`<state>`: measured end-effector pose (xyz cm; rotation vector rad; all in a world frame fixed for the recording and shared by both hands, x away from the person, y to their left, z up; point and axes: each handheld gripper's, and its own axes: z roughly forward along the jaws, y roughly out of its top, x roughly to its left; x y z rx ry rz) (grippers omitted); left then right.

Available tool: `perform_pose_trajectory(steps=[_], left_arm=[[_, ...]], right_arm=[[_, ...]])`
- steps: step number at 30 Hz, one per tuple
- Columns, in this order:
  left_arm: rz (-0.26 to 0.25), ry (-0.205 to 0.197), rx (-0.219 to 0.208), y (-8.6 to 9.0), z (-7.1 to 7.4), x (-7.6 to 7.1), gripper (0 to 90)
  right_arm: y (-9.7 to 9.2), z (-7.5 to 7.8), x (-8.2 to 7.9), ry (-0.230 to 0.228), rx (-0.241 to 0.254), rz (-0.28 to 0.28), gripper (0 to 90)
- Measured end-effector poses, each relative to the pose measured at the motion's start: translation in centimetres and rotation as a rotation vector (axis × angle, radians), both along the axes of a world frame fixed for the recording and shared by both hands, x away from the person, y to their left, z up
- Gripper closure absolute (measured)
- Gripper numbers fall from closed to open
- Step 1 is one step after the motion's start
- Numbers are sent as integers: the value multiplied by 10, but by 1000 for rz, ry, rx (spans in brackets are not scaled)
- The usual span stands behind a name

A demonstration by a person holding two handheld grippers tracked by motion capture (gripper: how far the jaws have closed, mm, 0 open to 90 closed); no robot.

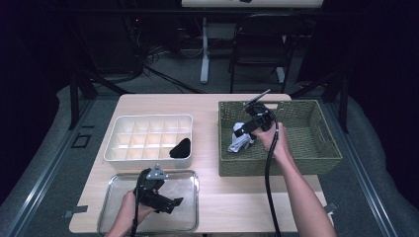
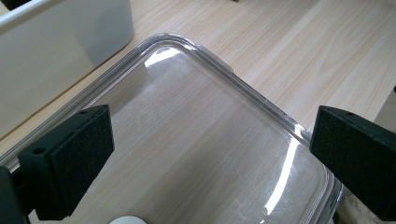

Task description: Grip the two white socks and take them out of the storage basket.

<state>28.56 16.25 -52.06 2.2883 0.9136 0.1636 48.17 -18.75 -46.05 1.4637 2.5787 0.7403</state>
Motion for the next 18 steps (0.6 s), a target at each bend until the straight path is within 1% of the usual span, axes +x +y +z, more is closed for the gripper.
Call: perform_pose_trajectory(steps=[1, 2, 3, 4, 6, 7, 8, 10, 11, 12, 14, 15, 16, 17, 18], left_arm=[[0, 0, 1, 0, 0, 0, 0], [0, 0, 1, 0, 0, 0, 0], [-1, 0, 1, 0, 0, 0, 0], [-2, 0, 2, 0, 0, 0, 0], [-2, 1, 3, 1, 0, 0, 0], [-4, -1, 5, 1, 0, 1, 0], [-1, 2, 3, 1, 0, 1, 0], [-3, 2, 5, 1, 0, 1, 0], [-2, 6, 2, 1, -1, 1, 0], [-2, 5, 0, 1, 0, 1, 0], [-5, 0, 2, 1, 0, 0, 0], [-4, 0, 2, 1, 0, 0, 0], [-3, 0, 2, 1, 0, 1, 0], [-4, 0, 4, 1, 0, 1, 0], [-2, 3, 2, 1, 0, 1, 0]], right_arm=[[1, -1, 2, 13, -9, -4, 146], [2, -3, 4, 19, -8, -13, 156], [3, -4, 7, 19, -25, -20, 180], [3, -5, 9, 24, -36, -23, 184], [5, -9, 13, 36, -43, -43, 194], [4, -10, 15, 48, -53, -36, 196], [6, -13, 16, 45, -52, -50, 199], [6, -16, 19, 66, -69, -49, 203], [7, -19, 19, 63, -66, -64, 206], [7, -20, 21, 74, -71, -61, 208], [8, -23, 24, 89, -92, -72, 217], [8, -25, 25, 87, -87, -79, 222], [8, -27, 27, 93, -97, -74, 231], [8, -28, 28, 97, -102, -82, 236], [8, -30, 29, 102, -100, -84, 246]])
